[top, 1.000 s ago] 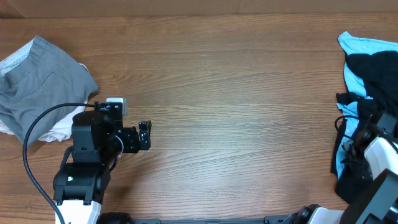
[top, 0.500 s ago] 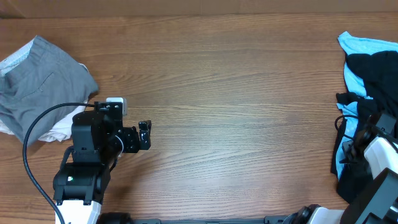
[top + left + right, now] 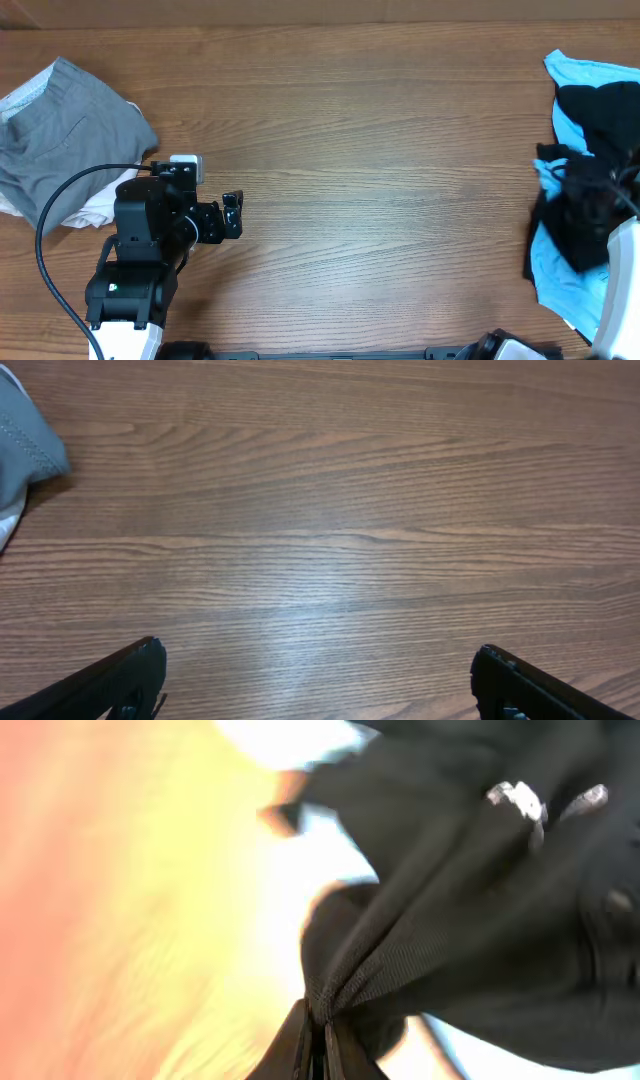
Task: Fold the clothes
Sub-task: 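Reach the right gripper into the clothes pile and grasp the black t-shirt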
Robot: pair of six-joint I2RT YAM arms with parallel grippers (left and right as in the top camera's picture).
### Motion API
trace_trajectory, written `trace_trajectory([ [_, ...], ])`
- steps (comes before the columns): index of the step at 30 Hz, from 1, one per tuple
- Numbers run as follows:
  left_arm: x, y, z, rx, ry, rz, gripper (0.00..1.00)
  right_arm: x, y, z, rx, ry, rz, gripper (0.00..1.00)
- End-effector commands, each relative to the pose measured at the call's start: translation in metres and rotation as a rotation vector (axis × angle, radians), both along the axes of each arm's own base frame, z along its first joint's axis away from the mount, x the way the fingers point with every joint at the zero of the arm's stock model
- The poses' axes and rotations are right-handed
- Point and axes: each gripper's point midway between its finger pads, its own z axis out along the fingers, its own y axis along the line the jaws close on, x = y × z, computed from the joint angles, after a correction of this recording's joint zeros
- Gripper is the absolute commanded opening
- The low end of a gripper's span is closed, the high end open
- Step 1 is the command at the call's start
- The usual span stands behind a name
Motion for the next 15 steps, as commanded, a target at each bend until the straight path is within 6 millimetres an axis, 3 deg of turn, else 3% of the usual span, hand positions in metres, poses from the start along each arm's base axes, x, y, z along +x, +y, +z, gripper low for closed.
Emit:
trace_trajectory([
  [1, 0.004, -0.004, 0.013, -0.019, -0.031, -0.006, 0.99, 0.025, 0.097, 0.051, 0.002, -0.176, 0.511, 0.04],
  [3, 0.004, -0.004, 0.013, -0.019, -0.03, -0.006, 1.0, 0.021, 0.14, 0.049, 0.03, -0.165, 0.677, 0.04],
  [4, 0.004, -0.004, 0.013, -0.019, -0.03, -0.006, 1.0, 0.014, 0.173, 0.043, 0.054, -0.134, 0.785, 0.04],
  [8, 0.003, -0.004, 0.012, -0.019, -0.028, -0.006, 1.0, 0.005, 0.254, 0.029, 0.082, -0.102, 1.045, 0.04],
  [12, 0.003, -0.004, 0.012, -0.019, -0.029, -0.006, 1.0, 0.015, 0.319, 0.019, 0.082, -0.154, 1.222, 0.05],
  [15, 0.003, -0.004, 0.012, -0.019, -0.028, -0.006, 1.0, 0.036, 0.362, 0.008, 0.068, -0.236, 1.311, 0.05],
])
